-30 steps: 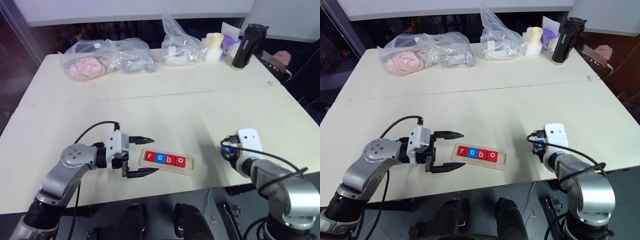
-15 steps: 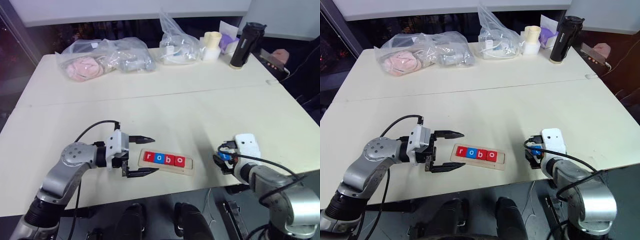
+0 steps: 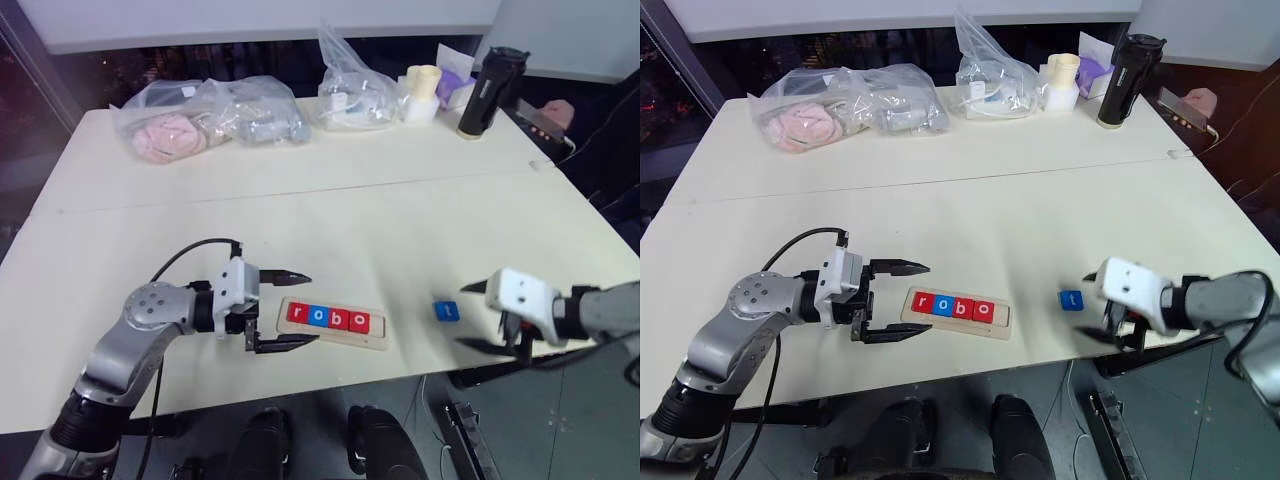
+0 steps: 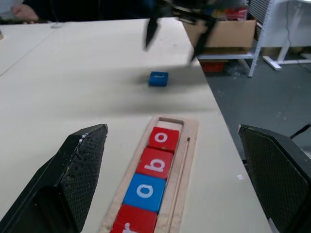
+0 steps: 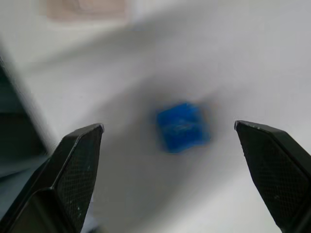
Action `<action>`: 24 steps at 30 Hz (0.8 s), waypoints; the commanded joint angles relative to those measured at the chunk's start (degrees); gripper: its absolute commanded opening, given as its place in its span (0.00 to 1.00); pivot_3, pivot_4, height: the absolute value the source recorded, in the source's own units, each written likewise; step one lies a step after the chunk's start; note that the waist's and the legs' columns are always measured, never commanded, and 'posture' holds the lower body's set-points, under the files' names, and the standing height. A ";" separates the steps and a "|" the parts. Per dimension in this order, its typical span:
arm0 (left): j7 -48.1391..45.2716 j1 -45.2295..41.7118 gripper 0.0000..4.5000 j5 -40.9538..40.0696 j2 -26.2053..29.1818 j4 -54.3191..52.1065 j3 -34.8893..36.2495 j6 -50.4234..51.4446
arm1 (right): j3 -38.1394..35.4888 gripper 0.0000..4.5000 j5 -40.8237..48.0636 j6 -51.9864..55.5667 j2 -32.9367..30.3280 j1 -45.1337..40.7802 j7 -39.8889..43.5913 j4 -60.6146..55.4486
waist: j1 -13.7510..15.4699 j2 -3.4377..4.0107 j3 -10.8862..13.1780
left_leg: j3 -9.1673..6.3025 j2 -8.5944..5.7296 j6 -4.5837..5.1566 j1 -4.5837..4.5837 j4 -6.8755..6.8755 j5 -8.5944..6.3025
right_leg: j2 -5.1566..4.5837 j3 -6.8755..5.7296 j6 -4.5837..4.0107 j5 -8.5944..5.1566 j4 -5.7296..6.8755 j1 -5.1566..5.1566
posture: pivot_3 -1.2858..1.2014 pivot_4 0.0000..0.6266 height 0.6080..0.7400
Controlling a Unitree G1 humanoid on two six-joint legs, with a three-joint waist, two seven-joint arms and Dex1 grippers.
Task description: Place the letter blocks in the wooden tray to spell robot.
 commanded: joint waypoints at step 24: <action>1.99 1.94 1.00 -2.64 3.25 -6.53 2.68 3.99 | 11.28 0.94 -5.24 -9.63 6.28 -13.71 11.58 17.79 | 0.49 0.04 -0.01 | 0.00 0.00 0.00 0.10 -0.04 0.00 | -0.03 0.02 -0.26 0.18 0.21 0.00 | 0.52 0.24 1.00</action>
